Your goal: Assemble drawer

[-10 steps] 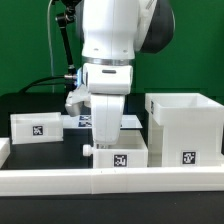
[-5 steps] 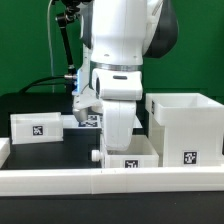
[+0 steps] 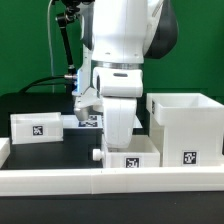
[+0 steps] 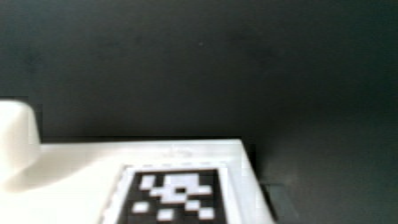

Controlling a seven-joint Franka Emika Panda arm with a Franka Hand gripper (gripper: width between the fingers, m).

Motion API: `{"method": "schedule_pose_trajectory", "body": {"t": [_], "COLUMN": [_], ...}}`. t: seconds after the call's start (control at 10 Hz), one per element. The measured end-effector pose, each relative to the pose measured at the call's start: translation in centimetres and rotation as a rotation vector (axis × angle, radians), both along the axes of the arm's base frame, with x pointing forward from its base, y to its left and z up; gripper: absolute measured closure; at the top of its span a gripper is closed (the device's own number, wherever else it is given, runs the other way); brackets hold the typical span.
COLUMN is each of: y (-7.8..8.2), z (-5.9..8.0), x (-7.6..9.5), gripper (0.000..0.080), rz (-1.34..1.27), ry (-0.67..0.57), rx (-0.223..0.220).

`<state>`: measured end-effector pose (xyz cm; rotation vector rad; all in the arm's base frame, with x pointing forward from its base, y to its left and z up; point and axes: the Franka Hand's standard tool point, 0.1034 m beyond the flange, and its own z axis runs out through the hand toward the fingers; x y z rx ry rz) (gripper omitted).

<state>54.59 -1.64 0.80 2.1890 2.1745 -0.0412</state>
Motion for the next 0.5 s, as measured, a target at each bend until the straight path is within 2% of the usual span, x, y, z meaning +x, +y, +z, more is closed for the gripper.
{"method": "schedule_pose_trajectory", "body": {"t": [0.5], "y": [0.01], "z": [-0.04], "x": [-0.04], "gripper": [0.0758], "rz": [0.021], "ry": [0.002], "rx": [-0.010]}}
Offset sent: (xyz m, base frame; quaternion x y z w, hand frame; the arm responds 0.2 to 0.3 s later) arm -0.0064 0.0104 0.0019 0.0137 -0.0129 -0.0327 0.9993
